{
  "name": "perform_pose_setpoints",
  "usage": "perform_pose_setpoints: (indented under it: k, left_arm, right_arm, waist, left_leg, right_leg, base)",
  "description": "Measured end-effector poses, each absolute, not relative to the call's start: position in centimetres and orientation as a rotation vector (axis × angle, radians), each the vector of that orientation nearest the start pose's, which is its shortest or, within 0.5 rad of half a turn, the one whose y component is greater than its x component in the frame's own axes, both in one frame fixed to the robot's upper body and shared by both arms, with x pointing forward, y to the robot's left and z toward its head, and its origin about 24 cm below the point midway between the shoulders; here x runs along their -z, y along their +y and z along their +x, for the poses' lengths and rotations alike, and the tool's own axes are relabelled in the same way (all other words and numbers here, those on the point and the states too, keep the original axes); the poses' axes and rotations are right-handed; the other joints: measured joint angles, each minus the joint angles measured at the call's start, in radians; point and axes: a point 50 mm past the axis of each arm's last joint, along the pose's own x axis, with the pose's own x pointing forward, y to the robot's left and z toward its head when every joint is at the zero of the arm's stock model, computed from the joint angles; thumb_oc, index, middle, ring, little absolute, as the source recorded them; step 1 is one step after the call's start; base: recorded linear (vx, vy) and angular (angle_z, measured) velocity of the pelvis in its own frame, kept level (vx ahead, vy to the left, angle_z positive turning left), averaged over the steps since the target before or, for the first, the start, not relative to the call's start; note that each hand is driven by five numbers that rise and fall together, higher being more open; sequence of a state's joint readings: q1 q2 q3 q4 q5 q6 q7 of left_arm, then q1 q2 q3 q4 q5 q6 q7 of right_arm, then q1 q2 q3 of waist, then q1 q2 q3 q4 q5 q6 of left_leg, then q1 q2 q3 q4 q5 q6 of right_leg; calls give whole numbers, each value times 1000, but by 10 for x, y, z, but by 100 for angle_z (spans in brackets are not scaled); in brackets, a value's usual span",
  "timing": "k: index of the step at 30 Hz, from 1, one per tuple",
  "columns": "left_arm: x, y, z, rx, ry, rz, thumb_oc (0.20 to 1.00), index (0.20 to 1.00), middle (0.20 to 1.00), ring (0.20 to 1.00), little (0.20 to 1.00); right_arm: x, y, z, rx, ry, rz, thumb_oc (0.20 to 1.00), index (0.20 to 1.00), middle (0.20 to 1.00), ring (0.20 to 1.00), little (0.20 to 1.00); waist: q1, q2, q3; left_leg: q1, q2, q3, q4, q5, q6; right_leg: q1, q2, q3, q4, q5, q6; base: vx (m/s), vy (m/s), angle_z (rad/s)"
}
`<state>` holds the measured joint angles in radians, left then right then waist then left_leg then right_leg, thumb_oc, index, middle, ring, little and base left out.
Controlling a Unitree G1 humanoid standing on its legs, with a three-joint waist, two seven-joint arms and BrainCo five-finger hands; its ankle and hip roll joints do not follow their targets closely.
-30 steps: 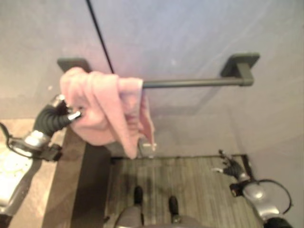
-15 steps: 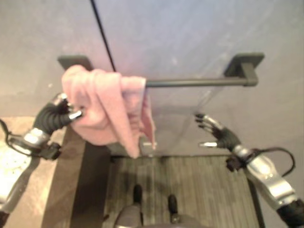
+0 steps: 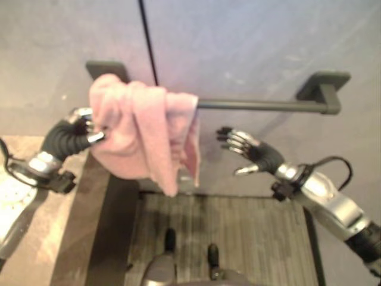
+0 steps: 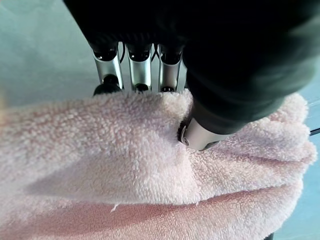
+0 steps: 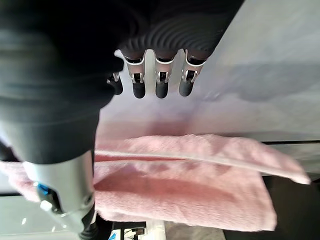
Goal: Put brush and paste in cup on sink, flatten towel.
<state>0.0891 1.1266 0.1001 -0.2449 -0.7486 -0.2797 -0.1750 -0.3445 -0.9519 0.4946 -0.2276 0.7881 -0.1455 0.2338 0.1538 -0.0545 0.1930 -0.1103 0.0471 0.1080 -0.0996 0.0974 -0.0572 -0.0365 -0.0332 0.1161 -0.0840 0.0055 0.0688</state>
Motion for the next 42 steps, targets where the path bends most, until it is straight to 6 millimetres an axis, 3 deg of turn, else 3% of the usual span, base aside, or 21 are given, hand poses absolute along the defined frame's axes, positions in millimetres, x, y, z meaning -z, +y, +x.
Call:
perform_pose_setpoints:
  k: [11,18,24,42]
  left_arm:
    - [-211,256,239,376,-419,389,200,200,200,200,200]
    - [-216,256,240,378,-414,428,200,200,200,200,200]
    - [-217,256,240,379,-414,429,200,200,200,200,200]
    - [-215,261,242,364,-404,432,200,200,200,200,200]
  right_arm:
    - [-165,-128,269,-917,-198,-144,1000,1000,1000,1000,1000]
    - [-190,-137,257,-958,-239,-233,1000,1000,1000,1000,1000]
    - [-187,-145,255,-940,-221,-230,1000,1000,1000,1000,1000]
    - [-188,-141,248,-1006,-209,-156,1000,1000,1000,1000,1000]
  waist:
    - [14,-9,8]
    - [5,-13,11]
    - [-8,-14,12]
    - [-24,-17,12]
  left_leg:
    - [-1,0,-4,0,0,0]
    - [7,1,16,0,0,0]
    - [8,3,20,0,0,0]
    - [40,8,80,0,-6,3]
  right_leg:
    - [0,0,-4,0,-1,1]
    - [0,0,9,0,-1,1]
    - [-3,1,16,0,2,5]
    - [-5,2,70,0,16,18]
  base:
    - [1,0,0]
    - [4,0,-5]
    - [0,10,-5]
    - [-21,33,-10]
